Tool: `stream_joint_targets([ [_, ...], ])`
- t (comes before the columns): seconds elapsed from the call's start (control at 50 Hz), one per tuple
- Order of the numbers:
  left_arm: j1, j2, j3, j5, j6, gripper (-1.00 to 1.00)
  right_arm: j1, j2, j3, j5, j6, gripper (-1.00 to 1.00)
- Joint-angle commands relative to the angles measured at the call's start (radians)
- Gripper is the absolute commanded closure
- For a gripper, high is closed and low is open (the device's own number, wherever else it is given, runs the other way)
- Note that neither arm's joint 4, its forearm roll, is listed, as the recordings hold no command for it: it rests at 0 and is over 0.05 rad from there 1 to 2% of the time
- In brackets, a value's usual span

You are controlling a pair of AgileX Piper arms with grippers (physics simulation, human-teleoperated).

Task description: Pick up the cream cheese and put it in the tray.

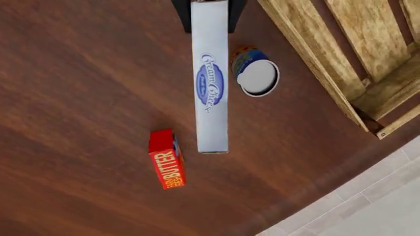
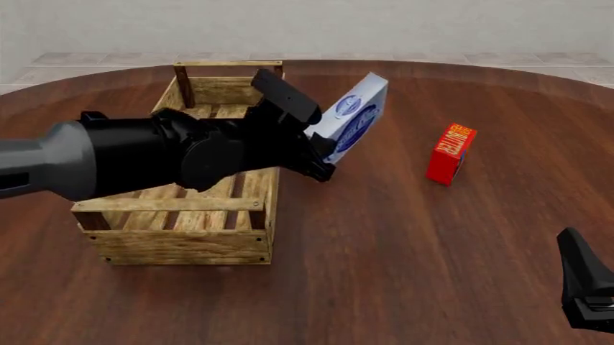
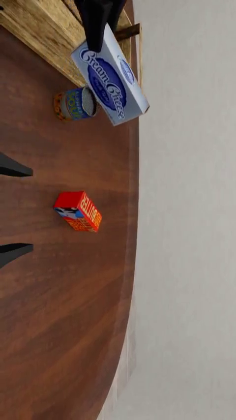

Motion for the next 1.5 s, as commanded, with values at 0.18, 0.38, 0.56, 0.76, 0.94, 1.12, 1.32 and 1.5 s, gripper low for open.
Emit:
stream_joint_targets([
  [0.18, 0.064, -0.075, 0.024, 0.005, 0.001, 1.0, 0.004, 0.0, -0.001, -0.006, -0.012, -1.0],
  [0.38, 0.094, -0.114, 0.067, -0.007, 0.0, 1.0, 0.003, 0.0, -0.002, -0.007, -0.017, -1.0],
  [0.56, 0.121, -0.132, 0.073, -0.004, -0.003, 1.0, 0.002, 0.0, -0.001, -0.005, -0.016, -1.0],
  [0.76, 0.147, -0.155, 0.071, 0.014, 0.001, 1.0, 0.001, 0.0, -0.001, -0.004, -0.014, -1.0],
  [0.94, 0.183, -0.17, 0.078, 0.017, -0.007, 1.0, 0.001, 0.0, -0.001, -0.004, -0.013, -1.0],
  [1.12, 0.222, -0.18, 0.102, 0.006, -0.03, 1.0, 0.002, 0.0, -0.001, -0.003, -0.013, -1.0],
  [1.32, 0.298, -0.162, 0.135, -0.023, 0.002, 1.0, 0.002, 0.0, -0.001, -0.004, -0.012, -1.0],
  [1.5, 0.339, -0.129, 0.137, -0.035, -0.004, 1.0, 0.002, 0.0, -0.001, -0.004, -0.012, -1.0],
])
